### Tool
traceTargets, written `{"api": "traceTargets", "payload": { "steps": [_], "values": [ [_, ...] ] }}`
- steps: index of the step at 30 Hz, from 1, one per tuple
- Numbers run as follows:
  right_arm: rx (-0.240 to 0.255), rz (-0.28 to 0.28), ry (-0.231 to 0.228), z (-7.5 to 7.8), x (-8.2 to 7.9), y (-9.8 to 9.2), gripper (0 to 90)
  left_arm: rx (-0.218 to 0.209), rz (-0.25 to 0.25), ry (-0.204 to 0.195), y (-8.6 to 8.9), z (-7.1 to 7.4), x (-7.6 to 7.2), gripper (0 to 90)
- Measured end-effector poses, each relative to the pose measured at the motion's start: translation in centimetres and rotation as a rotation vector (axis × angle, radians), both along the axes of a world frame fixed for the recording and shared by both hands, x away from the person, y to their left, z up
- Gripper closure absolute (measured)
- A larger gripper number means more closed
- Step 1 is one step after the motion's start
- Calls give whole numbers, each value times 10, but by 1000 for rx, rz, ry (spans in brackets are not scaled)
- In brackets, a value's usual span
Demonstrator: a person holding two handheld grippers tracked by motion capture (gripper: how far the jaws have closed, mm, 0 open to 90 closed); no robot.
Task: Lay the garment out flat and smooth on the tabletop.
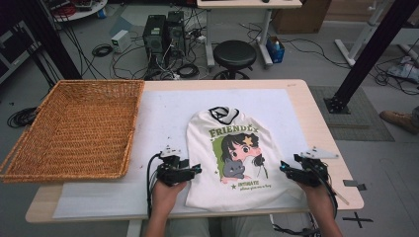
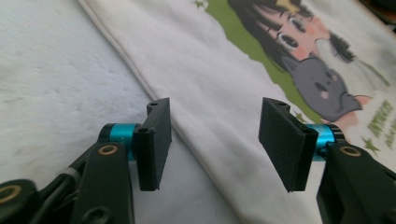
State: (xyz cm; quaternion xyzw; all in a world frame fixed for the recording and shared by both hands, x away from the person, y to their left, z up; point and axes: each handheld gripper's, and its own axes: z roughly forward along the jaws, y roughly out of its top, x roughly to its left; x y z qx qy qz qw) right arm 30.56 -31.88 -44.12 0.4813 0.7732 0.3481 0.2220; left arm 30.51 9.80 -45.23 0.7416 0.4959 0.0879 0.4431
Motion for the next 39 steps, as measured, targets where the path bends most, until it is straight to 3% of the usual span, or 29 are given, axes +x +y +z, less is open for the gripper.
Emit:
{"api": "traceTargets", "payload": {
  "steps": [1, 2, 3, 4, 6, 8, 11, 12, 14, 15, 16, 19, 22, 25, 27, 28, 29, 31, 32, 33, 37, 39],
  "values": [
    [-10, 43, 52, -7, 11, 6, 629, 40, -13, -16, -1, -1, 2, 869],
    [-8, 81, 43, -6, 12, 8, 831, 36, 3, -19, 1, 0, 4, 872],
    [5, 110, 55, -4, 14, 11, 872, 19, 35, -31, 6, 0, 7, 875],
    [-5, 115, 58, -3, 17, 15, 879, 7, 66, -50, 12, 2, 12, 877],
    [39, 103, 37, 0, 27, 21, 880, -5, 108, -71, 22, 6, 23, 877],
    [32, 54, -38, 3, 38, 26, 878, 4, 143, -95, 30, 10, 35, 878],
    [-34, -29, -135, 6, 54, 37, 841, -17, 199, -179, 37, 15, 50, 869],
    [-64, -54, -147, 7, 58, 40, 783, -15, 224, -195, 35, 16, 52, 815],
    [-76, -81, -122, 6, 62, 42, 652, -65, 229, -173, 35, 17, 53, 554],
    [-62, -97, -116, 7, 60, 40, 576, -63, 209, -169, 35, 17, 51, 541],
    [-37, -112, -120, 8, 56, 38, 533, -25, 189, -169, 33, 17, 47, 530],
    [36, -116, -140, 9, 36, 26, 472, 8, 145, -150, 34, 16, 33, 483],
    [82, -90, -115, 6, 17, 15, 427, 25, 115, -136, 34, 12, 15, 483],
    [77, -61, -35, -1, 1, 9, 411, 32, 86, -78, 33, 5, -1, 483],
    [34, -43, 8, -8, -8, 7, 417, 29, 74, -35, 31, 0, -9, 485],
    [34, -36, 32, -11, -11, 6, 421, 38, 73, -52, 29, -2, -13, 484],
    [44, -28, 25, -11, -14, 5, 505, 42, 43, -54, 28, -1, -17, 520],
    [53, 9, 48, -8, -18, 3, 733, 93, -9, -61, 22, -1, -23, 763],
    [47, 27, 50, -8, -20, 4, 776, 104, -15, -71, 21, 0, -25, 854],
    [31, 42, 33, -9, -23, 4, 858, 102, -19, -66, 22, 0, -27, 858],
    [45, 60, -3, -8, -38, 0, 883, 53, 7, -86, 34, 1, -36, 860],
    [57, 69, -32, -6, -49, -4, 883, -27, 0, -135, 50, 2, -50, 859]
  ]
}}
